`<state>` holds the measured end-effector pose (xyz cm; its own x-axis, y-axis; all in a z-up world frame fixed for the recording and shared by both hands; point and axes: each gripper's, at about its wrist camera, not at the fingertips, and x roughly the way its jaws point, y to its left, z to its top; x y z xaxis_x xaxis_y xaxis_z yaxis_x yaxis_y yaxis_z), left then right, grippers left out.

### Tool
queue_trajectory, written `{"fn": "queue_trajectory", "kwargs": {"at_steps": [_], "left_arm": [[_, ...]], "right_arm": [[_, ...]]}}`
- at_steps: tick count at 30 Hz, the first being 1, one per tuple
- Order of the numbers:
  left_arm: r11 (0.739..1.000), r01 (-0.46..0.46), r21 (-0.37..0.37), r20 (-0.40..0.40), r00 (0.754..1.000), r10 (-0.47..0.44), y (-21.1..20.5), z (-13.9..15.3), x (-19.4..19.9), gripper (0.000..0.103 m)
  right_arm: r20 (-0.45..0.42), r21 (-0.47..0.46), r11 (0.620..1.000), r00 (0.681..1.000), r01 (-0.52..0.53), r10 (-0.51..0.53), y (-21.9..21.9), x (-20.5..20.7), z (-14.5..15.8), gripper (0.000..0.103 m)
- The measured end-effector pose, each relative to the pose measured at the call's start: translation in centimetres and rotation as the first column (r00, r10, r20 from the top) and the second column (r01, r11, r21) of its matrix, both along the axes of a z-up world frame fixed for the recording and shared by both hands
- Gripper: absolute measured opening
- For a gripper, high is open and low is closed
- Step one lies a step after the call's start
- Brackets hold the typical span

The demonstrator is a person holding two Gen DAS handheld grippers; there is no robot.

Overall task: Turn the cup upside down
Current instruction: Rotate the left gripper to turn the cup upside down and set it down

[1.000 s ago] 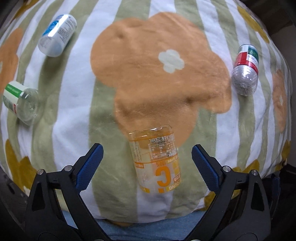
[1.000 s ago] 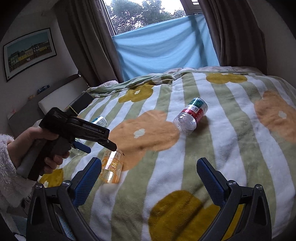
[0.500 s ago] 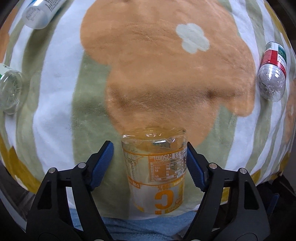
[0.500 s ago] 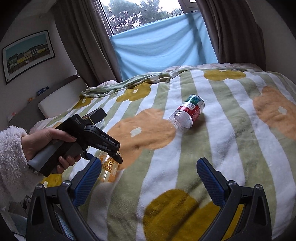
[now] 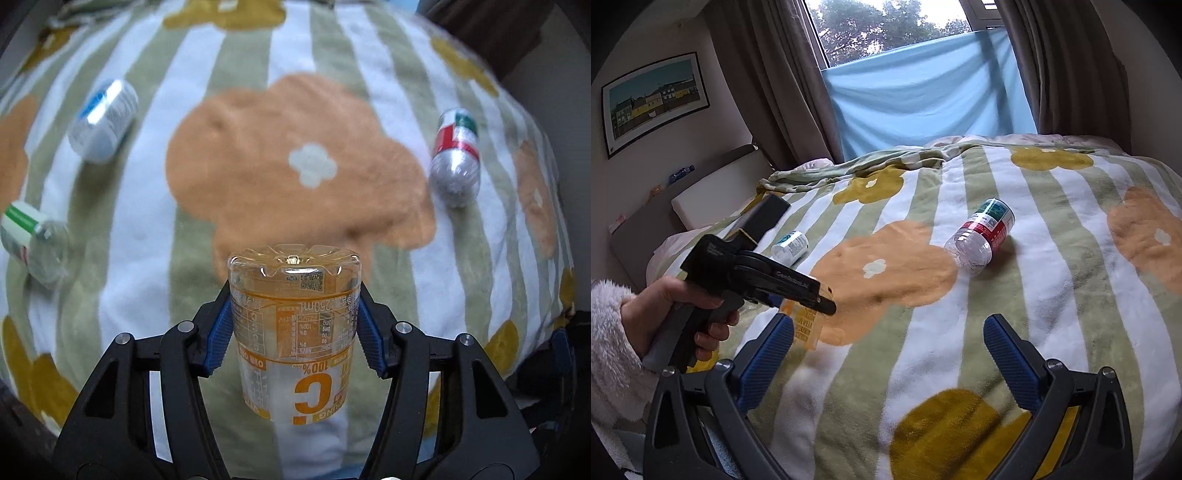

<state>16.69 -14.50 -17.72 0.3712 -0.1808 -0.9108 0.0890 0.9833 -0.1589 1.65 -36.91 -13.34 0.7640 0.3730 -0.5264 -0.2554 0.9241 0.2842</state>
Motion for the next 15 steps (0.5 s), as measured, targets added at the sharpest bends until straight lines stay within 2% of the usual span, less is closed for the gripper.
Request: {"fn": "queue_trajectory", "kwargs": {"at_steps": [2,3,5,7,9,12,15], "left_arm": [[0.999,-0.007,0.049,0.179,0.984,-0.002,0.1,1.0,-1.5,0.056],[0.999,-0.013,0.043,0.237,0.972,0.003,0.6,1.3,-1.7,0.056],[0.999,-0.037,-0.013,0.331,0.943,0.04,1.4,1.6,-2.3,0.056],[0.995,-0.057,-0.077,0.381,0.921,0.082,1.4,1.3,-2.4,0.056],[0.993,-0.061,-0.104,0.404,0.91,0.098,1.0,0.4,-3.1,0.056],[0.997,-0.046,-0.065,0.423,0.903,0.069,-0.2,-0.4,-3.6,0.056],[0.998,-0.034,-0.052,0.438,0.898,0.054,-0.8,-1.3,-4.6,0.056]], "right_arm": [[-0.006,0.006,1.0,1.0,0.001,-0.001,0.1,0.0,-0.2,0.103],[-0.014,0.01,1.0,1.0,-0.001,0.001,0.1,0.1,-0.4,0.103],[-0.038,0.017,1.0,0.999,-0.007,0.007,0.3,0.2,-1.0,0.103],[-0.063,0.013,1.0,0.998,-0.017,0.018,0.7,0.2,-1.7,0.103],[-0.078,-0.004,1.0,0.997,-0.025,0.024,1.1,0.1,-2.3,0.103],[-0.088,-0.032,0.999,0.996,-0.029,0.026,1.6,0.0,-3.0,0.103],[-0.098,-0.019,0.999,0.995,-0.029,0.027,1.7,0.0,-3.5,0.103]]}}
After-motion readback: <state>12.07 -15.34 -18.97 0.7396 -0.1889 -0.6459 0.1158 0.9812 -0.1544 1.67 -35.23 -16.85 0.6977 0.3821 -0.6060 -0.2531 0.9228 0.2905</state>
